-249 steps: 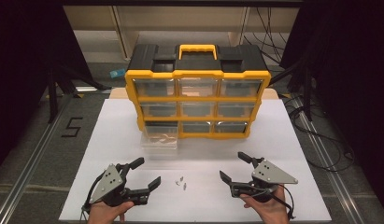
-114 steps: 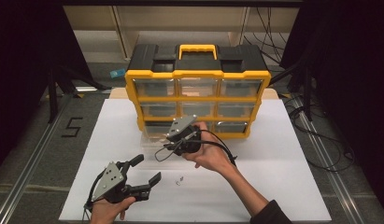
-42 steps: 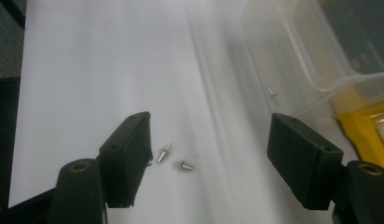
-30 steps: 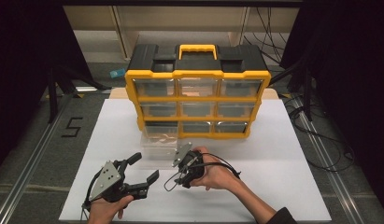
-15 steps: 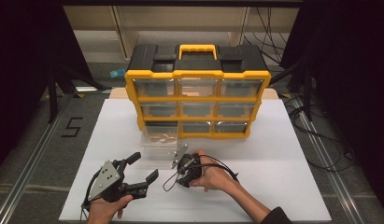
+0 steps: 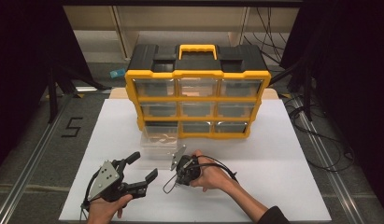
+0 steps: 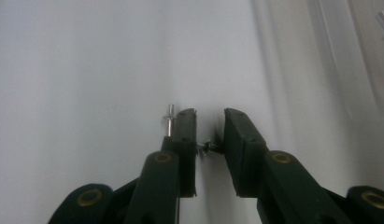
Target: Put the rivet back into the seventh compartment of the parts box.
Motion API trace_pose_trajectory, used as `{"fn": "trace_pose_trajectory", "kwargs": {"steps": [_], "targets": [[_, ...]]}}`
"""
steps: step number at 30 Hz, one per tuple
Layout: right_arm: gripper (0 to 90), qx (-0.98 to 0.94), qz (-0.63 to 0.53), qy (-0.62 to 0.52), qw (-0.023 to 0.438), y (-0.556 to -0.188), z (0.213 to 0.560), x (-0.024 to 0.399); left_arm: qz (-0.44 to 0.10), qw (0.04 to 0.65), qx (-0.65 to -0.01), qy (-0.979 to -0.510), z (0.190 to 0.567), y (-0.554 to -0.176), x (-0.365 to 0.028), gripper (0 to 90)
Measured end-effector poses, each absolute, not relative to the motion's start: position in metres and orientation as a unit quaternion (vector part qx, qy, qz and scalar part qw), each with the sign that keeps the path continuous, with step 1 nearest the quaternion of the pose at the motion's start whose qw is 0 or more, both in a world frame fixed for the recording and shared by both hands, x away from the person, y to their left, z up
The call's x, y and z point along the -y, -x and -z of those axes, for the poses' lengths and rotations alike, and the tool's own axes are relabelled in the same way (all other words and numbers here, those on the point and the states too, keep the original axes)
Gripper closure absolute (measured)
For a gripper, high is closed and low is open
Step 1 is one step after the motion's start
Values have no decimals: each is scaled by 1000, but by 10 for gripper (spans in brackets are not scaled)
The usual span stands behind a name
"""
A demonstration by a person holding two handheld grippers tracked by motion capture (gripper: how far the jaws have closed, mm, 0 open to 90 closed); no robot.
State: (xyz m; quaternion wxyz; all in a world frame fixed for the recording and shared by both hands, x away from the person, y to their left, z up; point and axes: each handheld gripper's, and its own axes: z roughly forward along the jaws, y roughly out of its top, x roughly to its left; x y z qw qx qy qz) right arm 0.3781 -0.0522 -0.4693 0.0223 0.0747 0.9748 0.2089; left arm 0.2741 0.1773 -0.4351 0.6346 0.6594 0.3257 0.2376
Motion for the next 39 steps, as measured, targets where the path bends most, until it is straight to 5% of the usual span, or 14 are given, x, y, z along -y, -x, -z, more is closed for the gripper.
{"fn": "trace_pose_trajectory", "kwargs": {"steps": [39], "targets": [[763, -931, -341, -84, 102, -376, 388, 66, -240, 635, -331, -656, 435, -274, -178, 183]]}}
